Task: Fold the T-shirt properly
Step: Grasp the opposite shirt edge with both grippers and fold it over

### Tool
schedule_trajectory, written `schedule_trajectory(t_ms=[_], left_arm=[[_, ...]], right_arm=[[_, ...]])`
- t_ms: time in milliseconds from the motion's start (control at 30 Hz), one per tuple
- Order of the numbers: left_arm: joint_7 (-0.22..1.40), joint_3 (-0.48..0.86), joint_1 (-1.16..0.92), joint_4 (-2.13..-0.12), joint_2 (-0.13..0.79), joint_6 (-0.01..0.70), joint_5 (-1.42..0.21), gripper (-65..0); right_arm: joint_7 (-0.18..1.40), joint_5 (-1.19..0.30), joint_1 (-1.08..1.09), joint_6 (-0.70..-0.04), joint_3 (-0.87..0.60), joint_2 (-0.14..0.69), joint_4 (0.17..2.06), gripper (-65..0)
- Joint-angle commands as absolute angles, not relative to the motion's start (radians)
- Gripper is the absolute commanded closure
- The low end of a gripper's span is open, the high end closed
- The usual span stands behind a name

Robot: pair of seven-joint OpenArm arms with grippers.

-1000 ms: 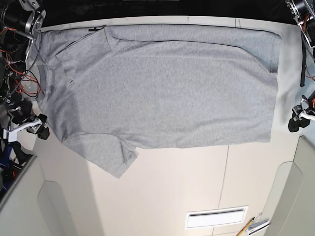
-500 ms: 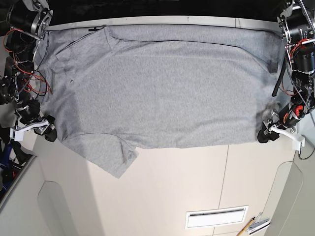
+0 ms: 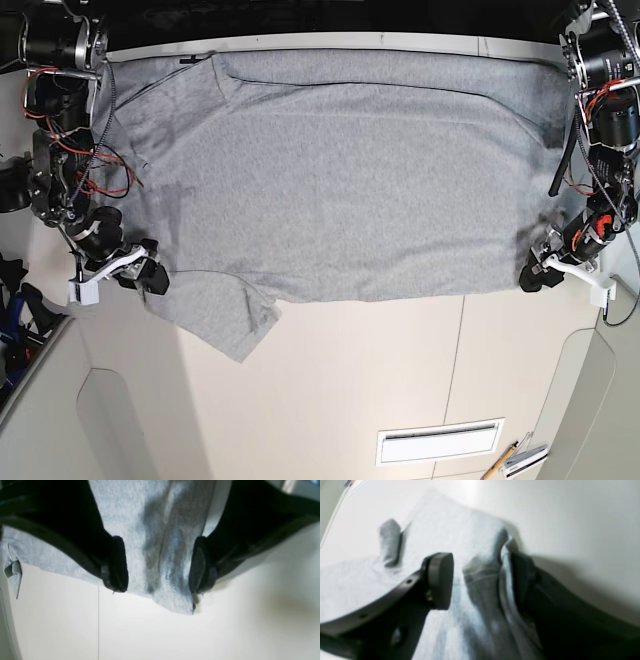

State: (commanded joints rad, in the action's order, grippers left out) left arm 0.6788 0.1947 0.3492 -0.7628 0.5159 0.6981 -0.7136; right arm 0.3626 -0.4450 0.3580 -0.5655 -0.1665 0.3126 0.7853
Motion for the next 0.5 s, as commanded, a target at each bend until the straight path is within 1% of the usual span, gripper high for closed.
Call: schedule_trajectory(t_ms=[33, 67, 133, 167, 233, 267, 367, 433, 500], left_arm=[[0.690, 0.195, 0.349, -0.763, 0.516, 0.698, -0.714, -42.3], [0.697, 0.195, 0.349, -0.763, 0.516, 0.698, -0.714, -40.9], [0.706, 0.195, 0.349, -0.763, 0.516, 0.698, -0.714, -33.8], [0.707, 0.195, 0.349, -0.763, 0.516, 0.698, -0.714, -27.4], [0.707, 0.195, 0.349, -0.764, 0.516, 0.698, -0.717, -10.0], [0.707, 0.195, 0.349, -0.764, 0.516, 0.698, -0.717, -0.6], [0.707, 0.195, 0.352, -0.776, 0.525, 0.698, -0.717, 0.0], [0.716, 0.195, 0.352, -0.802, 0.542, 0.698, -0.718, 0.0], [0.786, 0.195, 0.350, -0.855, 0.564, 0.698, -0.741, 0.0]], right_arm=[[0.363, -0.445, 0.358, -0.565, -0.167, 0.313, 0.786, -33.6], [0.363, -0.445, 0.358, -0.565, -0.167, 0.313, 0.789, -29.4], [0.367, -0.445, 0.361, -0.566, -0.167, 0.313, 0.791, -16.4], [0.367, -0.444, 0.364, -0.573, -0.167, 0.313, 0.791, -10.3], [0.367, -0.445, 0.373, -0.581, -0.167, 0.313, 0.791, -0.9], [0.367, -0.445, 0.378, -0.581, -0.167, 0.313, 0.792, 0.0], [0.380, -0.441, 0.396, -0.584, -0.167, 0.313, 0.797, 0.0], [0.417, -0.442, 0.398, -0.584, -0.167, 0.314, 0.827, 0.0], [0.461, -0.442, 0.390, -0.584, -0.168, 0.321, 0.885, 0.0]])
